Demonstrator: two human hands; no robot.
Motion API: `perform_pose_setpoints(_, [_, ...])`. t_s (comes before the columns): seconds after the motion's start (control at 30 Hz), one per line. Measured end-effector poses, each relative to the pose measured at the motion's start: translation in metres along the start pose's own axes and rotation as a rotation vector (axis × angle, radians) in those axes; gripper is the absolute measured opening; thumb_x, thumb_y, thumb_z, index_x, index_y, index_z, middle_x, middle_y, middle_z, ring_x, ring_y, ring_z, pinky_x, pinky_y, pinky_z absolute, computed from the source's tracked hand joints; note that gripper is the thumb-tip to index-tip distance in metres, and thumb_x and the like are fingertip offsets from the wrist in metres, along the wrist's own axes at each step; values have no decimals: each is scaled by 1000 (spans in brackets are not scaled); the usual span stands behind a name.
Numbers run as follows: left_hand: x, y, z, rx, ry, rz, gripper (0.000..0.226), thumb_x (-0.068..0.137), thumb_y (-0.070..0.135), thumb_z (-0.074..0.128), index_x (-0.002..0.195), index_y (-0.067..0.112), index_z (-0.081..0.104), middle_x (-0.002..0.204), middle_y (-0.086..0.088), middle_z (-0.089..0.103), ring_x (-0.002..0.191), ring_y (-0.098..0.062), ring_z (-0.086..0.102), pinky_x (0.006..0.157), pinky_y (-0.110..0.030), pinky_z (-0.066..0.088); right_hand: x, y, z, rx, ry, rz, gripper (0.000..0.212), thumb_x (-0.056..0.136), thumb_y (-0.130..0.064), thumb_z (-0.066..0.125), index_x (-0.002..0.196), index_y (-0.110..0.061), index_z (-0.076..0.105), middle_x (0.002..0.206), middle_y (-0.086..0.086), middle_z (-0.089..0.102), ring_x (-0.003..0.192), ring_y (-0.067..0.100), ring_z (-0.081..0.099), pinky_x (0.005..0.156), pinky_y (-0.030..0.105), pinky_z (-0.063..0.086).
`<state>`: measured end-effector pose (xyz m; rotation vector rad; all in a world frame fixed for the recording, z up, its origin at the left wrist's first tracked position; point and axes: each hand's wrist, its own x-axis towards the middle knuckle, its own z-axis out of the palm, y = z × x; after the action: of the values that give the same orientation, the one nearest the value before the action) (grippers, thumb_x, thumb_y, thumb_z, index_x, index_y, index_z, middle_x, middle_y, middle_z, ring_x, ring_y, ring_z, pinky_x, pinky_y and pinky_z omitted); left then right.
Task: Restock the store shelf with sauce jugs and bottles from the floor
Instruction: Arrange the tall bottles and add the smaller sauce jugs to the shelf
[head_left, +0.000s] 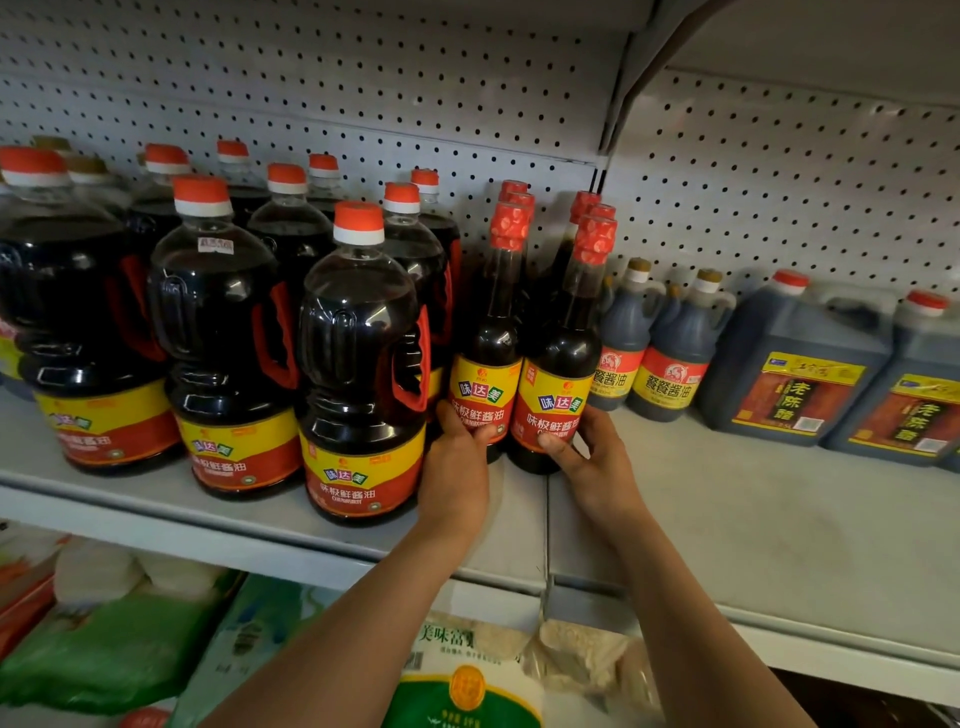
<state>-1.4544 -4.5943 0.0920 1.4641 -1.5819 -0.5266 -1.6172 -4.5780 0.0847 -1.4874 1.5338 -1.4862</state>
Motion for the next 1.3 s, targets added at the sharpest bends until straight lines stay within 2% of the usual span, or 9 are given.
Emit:
perform_pose_setpoints(0.23, [5, -6, 5, -136, -25, -29, 51, 100, 35, 54, 144, 15, 35, 126, -11, 63, 115, -27, 62, 83, -27, 41, -2, -2, 0, 11, -77, 36, 62, 96, -27, 65, 149, -17, 34, 144, -5, 50, 118, -13, 50, 85, 3, 48])
perform_pose_setpoints(0.47, [5, -10, 6, -159, 6, -10, 56, 98, 37, 55, 144, 13, 34, 132, -11, 60, 120, -29, 60, 95, -37, 49, -3, -5, 2, 26, -81, 44, 60, 98, -25, 63, 149, -19, 32, 139, -10, 50, 113, -17, 51, 82, 3, 47])
perform_pose_setpoints(0.63, [7, -12, 6, -181, 38, -6, 50, 96, 35, 62, 132, 7, 42, 129, -13, 61, 117, -30, 60, 90, -31, 45, -3, -5, 1, 57, -69, 64, 58, 98, -22, 64, 147, -18, 35, 140, -5, 51, 116, -11, 52, 85, 5, 49])
perform_pose_setpoints(0.73, [9, -13, 7, -153, 32, -1, 49, 96, 37, 61, 129, 7, 41, 122, -16, 65, 108, -33, 65, 88, -41, 53, -3, -2, 0, 45, -66, 64, 57, 98, -23, 63, 147, -15, 35, 141, -4, 52, 116, -13, 53, 88, 8, 50])
perform_pose_setpoints(0.83, [10, -15, 8, -137, 21, 1, 47, 97, 37, 60, 127, 7, 40, 116, -18, 66, 98, -34, 69, 81, -40, 55, -3, -1, 1, 41, -69, 57, 58, 99, -25, 63, 148, -15, 34, 142, -4, 52, 117, -13, 52, 90, 12, 51])
perform_pose_setpoints(1.0, [10, -13, 9, -132, 23, -12, 47, 96, 42, 58, 126, 13, 38, 115, -16, 67, 93, -34, 71, 78, -50, 59, -3, -3, 2, 28, -85, 57, 59, 99, -27, 61, 149, -16, 31, 141, -7, 50, 113, -17, 52, 87, 7, 49])
perform_pose_setpoints(1.07, [9, -12, 9, -120, 23, -12, 47, 96, 41, 59, 127, 12, 39, 114, -16, 67, 93, -33, 71, 79, -49, 59, -3, -5, 3, 13, -91, 68, 60, 100, -27, 60, 150, -16, 29, 143, -5, 49, 115, -10, 53, 88, 9, 50])
perform_pose_setpoints(1.2, [5, -7, 4, -97, 4, -17, 49, 97, 40, 59, 130, 9, 41, 116, -17, 66, 102, -35, 68, 85, -44, 56, -11, -18, 2, -26, -82, 95, 61, 100, -29, 60, 152, -18, 29, 146, -2, 49, 127, 11, 51, 108, 32, 47])
perform_pose_setpoints(1.3, [1, 0, -2, -111, -28, -65, 53, 98, 38, 57, 137, 7, 38, 123, -20, 64, 110, -39, 64, 88, -43, 51, -19, -34, 0, -123, -32, 145, 70, 99, -27, 63, 156, -17, 25, 156, 4, 42, 143, 24, 42, 108, 33, 41])
